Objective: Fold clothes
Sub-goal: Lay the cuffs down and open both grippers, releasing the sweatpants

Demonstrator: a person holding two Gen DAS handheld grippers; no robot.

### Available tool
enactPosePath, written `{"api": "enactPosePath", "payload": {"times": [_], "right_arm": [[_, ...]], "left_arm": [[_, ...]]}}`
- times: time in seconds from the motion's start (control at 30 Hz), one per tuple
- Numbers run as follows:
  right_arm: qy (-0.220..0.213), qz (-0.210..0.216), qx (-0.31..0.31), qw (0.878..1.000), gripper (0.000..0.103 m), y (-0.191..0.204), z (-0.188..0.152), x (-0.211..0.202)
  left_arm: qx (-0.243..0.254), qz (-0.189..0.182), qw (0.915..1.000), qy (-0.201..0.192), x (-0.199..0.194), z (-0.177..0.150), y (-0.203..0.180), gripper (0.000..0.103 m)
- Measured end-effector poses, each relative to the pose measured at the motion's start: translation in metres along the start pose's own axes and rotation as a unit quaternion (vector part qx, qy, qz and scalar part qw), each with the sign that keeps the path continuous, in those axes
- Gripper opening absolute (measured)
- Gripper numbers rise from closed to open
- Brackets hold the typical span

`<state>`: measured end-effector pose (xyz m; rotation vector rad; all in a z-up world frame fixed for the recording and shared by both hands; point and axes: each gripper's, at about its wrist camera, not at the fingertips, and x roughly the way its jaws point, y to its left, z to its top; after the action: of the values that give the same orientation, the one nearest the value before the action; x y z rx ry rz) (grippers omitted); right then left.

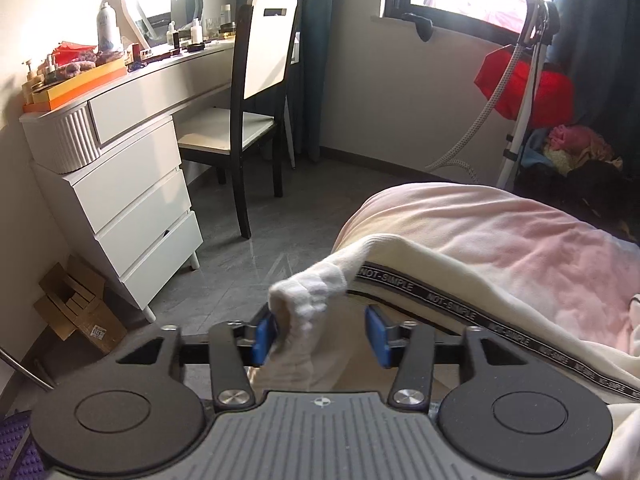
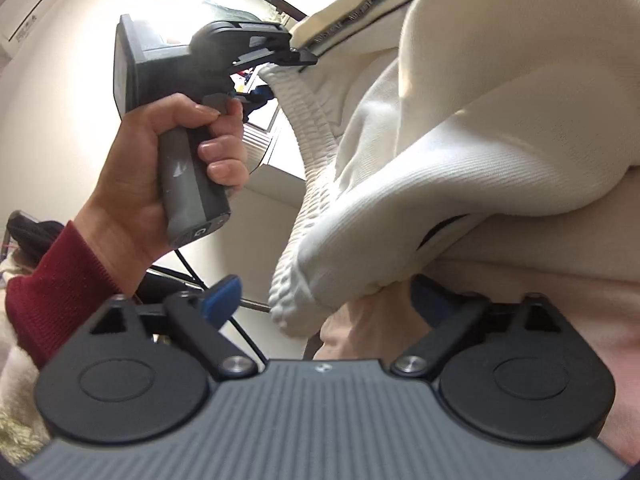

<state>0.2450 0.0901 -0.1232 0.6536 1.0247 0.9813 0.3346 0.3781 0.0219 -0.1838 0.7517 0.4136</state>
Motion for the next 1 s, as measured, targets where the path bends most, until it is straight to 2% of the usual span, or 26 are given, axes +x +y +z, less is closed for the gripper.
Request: {"api": "enactPosePath", "payload": {"times": [0.03, 0.1, 0.23, 0.33, 0.43, 0.57, 0.67, 0.73, 0.8, 0.87, 1.0], "right_arm": [[-0.006, -0.007, -0.023, 1.000, 0.103, 0.008, -0.003, -0.016], [-0.016, -0.024, -0.057, 0.998, 0.103, 0.023, -0.008, -0.047], [-0.069, -0.076, -0.111, 0.989, 0.103, 0.049, -0.019, -0.118], [-0.124, -0.116, -0.140, 0.975, 0.103, 0.062, -0.023, -0.168], [-0.171, -0.151, -0.160, 0.960, 0.103, 0.068, -0.031, -0.219], [-0.228, -0.187, -0.173, 0.940, 0.103, 0.052, -0.039, -0.272], [-0.270, -0.213, -0.182, 0.921, 0.103, 0.039, -0.045, -0.310], [-0.298, -0.230, -0.187, 0.907, 0.103, 0.030, -0.049, -0.336], [-0.312, -0.251, -0.174, 0.900, 0.103, 0.010, -0.050, -0.350], [-0.311, -0.267, -0.145, 0.900, 0.103, -0.017, -0.049, -0.361], [-0.265, -0.284, -0.081, 0.918, 0.103, -0.071, -0.034, -0.365]], "left_arm": [[-0.001, -0.001, 1.0000, -0.007, -0.013, -0.004, -0.002, 0.088], [-0.003, -0.014, 0.9996, -0.026, -0.047, -0.016, -0.010, 0.090], [-0.003, -0.056, 0.9969, -0.056, -0.115, -0.048, -0.033, 0.095], [0.003, -0.090, 0.9935, -0.069, -0.163, -0.081, -0.059, 0.097], [0.034, -0.127, 0.9879, -0.081, -0.204, -0.112, -0.093, 0.097], [0.082, -0.158, 0.9786, -0.102, -0.235, -0.140, -0.147, 0.097], [0.096, -0.163, 0.9765, -0.104, -0.234, -0.148, -0.187, 0.097], [0.084, -0.169, 0.9772, -0.097, -0.224, -0.148, -0.210, 0.097], [0.068, -0.174, 0.9788, -0.084, -0.207, -0.142, -0.230, 0.097], [0.041, -0.172, 0.9822, -0.065, -0.182, -0.133, -0.243, 0.097], [-0.005, -0.165, 0.9852, -0.048, -0.122, -0.109, -0.260, 0.096]]}}
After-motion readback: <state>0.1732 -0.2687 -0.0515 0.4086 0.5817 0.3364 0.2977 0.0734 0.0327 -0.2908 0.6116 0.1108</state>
